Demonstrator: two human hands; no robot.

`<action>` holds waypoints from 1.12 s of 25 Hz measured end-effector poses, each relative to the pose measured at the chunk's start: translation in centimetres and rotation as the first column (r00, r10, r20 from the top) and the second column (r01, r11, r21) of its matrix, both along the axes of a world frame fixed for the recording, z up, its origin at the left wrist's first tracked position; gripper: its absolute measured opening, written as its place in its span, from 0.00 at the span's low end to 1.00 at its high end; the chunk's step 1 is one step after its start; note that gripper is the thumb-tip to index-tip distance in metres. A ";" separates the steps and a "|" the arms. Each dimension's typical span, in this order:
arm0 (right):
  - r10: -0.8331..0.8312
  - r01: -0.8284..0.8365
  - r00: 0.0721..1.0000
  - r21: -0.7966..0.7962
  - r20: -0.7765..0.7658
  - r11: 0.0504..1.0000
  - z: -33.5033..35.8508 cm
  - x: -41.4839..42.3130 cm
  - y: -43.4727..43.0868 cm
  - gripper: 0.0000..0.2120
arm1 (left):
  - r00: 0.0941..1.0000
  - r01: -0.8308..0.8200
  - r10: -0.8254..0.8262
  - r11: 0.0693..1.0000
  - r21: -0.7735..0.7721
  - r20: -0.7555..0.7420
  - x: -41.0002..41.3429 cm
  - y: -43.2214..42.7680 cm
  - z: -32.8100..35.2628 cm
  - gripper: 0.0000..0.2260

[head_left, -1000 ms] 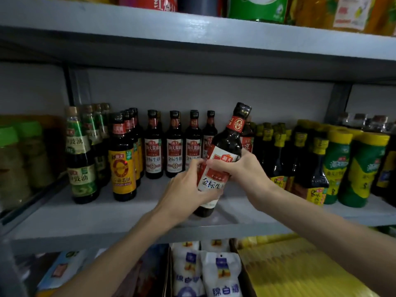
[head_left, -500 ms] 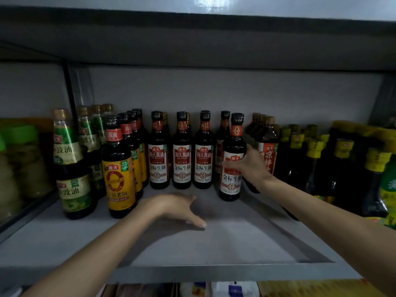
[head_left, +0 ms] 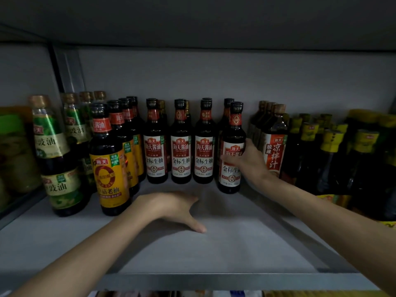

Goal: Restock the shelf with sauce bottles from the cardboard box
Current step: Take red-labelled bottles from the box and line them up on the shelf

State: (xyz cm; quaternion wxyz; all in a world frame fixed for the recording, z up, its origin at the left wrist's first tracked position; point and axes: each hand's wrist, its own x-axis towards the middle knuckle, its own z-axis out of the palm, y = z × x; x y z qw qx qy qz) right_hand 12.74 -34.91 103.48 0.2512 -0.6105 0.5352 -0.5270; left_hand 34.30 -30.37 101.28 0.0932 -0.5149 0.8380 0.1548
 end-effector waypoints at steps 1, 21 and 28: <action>0.001 0.000 1.000 0.027 -0.025 1.000 -0.6 0.0 0.2 0.30 | 1.000 0.001 -0.001 1.000 0.003 0.011 0.1 -0.1 0.0 0.44; -0.020 0.036 0.992 0.135 -0.121 0.990 -2.1 0.2 -3.2 0.34 | 0.996 -0.011 0.011 1.000 0.004 0.087 -0.2 0.9 0.6 0.42; -0.011 0.028 0.992 0.140 -0.124 0.990 -2.2 0.3 -4.1 0.34 | 0.994 -0.017 0.016 1.000 0.009 0.107 -0.1 0.6 0.6 0.43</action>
